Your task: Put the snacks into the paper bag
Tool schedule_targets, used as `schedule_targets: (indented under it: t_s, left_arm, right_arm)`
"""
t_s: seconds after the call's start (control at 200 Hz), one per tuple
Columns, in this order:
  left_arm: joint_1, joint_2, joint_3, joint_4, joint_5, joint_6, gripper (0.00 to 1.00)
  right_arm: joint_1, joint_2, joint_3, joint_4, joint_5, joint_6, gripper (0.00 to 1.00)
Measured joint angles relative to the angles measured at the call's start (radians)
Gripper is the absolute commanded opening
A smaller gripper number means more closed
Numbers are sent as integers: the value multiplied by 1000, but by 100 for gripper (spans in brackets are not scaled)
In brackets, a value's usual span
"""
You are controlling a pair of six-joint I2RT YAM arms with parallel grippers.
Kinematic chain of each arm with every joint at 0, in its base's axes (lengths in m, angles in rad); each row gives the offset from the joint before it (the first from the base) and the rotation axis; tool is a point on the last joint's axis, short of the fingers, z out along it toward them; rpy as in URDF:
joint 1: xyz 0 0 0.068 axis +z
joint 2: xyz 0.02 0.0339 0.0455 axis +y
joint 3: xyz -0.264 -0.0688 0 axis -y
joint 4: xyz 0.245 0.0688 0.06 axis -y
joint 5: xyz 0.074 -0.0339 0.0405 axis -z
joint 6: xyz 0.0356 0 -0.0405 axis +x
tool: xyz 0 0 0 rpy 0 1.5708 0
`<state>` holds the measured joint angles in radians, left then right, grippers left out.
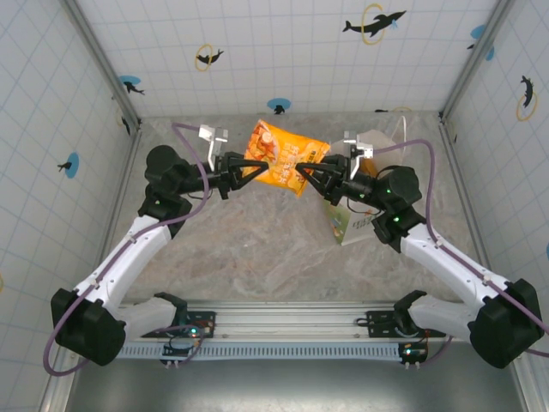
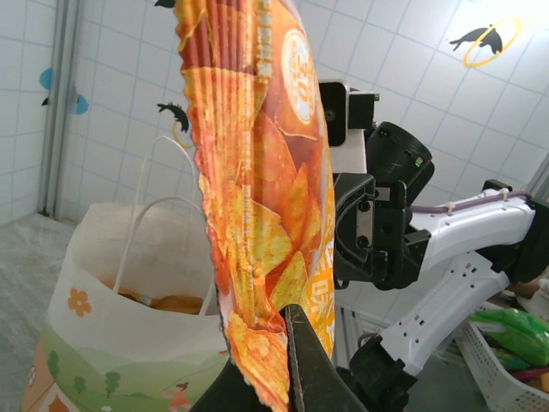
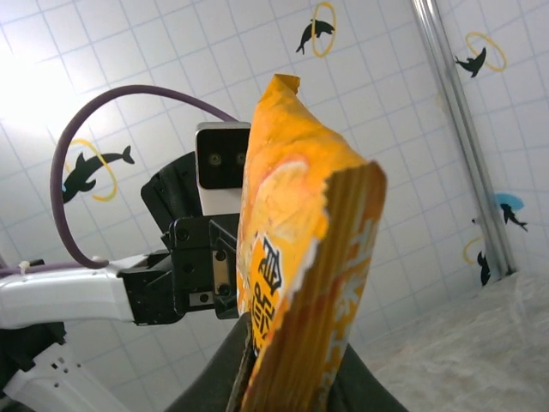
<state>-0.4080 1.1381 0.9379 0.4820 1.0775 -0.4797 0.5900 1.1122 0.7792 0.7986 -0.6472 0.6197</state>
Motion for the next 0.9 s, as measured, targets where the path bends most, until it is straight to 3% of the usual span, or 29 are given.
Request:
schedule_targets:
  t_s: [0.255, 0.4, 0.675, 0.896]
  left_arm:
    - [-3, 0, 0, -36, -100, 17, 57]
    - [-3, 0, 0, -74, -178, 15, 64]
    - [-3, 0, 0, -149, -309, 39, 65]
    - [-3, 3, 0, -181, -343, 54, 65]
  right_arm:
    - [-15, -71, 0, -73, 97, -58, 10]
    - [-65, -118, 11, -145, 172, -98, 10]
    - [-220, -254, 34, -360, 429, -149, 10]
    - [-269, -336, 37, -579, 565, -201, 11]
